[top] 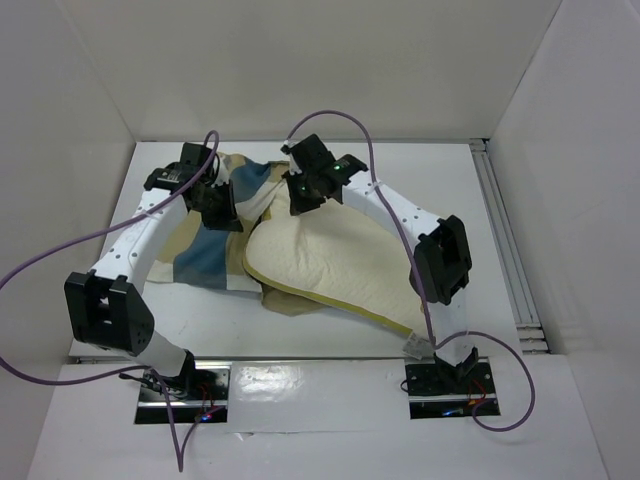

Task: Put the pillow into the pillowcase

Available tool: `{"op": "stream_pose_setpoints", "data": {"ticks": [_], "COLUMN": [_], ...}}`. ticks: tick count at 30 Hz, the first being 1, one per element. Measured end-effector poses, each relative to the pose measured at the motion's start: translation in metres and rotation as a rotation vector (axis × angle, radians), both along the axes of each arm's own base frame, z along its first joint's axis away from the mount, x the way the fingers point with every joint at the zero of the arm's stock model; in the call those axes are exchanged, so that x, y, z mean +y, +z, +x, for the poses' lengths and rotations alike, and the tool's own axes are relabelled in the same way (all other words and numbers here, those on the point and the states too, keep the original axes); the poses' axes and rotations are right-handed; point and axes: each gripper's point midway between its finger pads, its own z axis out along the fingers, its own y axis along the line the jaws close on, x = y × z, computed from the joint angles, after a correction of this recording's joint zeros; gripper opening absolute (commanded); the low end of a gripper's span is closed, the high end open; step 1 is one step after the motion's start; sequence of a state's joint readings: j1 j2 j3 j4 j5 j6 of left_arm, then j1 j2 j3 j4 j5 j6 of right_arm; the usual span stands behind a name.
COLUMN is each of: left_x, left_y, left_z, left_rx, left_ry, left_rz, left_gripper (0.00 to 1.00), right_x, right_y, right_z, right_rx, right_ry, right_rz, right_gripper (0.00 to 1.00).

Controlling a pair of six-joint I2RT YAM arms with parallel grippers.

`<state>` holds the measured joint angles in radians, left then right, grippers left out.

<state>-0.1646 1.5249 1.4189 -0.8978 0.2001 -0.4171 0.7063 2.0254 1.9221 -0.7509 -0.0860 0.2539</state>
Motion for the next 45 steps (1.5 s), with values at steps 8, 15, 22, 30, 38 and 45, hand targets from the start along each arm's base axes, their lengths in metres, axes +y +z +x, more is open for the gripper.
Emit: {"op": "stream_pose_setpoints", "data": {"ticks": [8, 15, 22, 30, 38, 45], "left_x": [-0.007, -0.020, -0.053, -0.063, -0.052, -0.059], "left_y": [0.003, 0.010, -0.007, -0.009, -0.001, 0.034], "left_z": [-0.001, -0.011, -0.027, -0.026, 0.007, 0.084], "left_rx": [-0.006, -0.017, 0.027, 0.035, 0.045, -0.123], "left_ry": [-0.020, -0.063, -0.146, -0.164, -0.111, -0.019], "left_rz": [-0.033, -0.086, -0.091, -0.077, 0.045, 0.147], "left_gripper": [0.00, 0.00, 0.00, 0.09, 0.75, 0.75], "right_x": [0.001, 0.000, 0.009, 0.025, -0.072, -0.255], "right_y": [-0.052, -0.058, -0.047, -0.034, 0.010, 0.063], "right_z": [0.018, 0.028, 0.047, 0.055, 0.008, -0.015], "right_rx": [0.075, 0.103, 0.106, 0.107, -0.003, -0.198], "right_ry": [-0.081, -0.199, -0.367, -0.387, -0.449, -0.818], "right_rz": [-0.020, 0.031, 0.155, 0.262, 0.194, 0.151], "right_gripper": [0.00, 0.00, 0.00, 0.62, 0.92, 0.99]}}
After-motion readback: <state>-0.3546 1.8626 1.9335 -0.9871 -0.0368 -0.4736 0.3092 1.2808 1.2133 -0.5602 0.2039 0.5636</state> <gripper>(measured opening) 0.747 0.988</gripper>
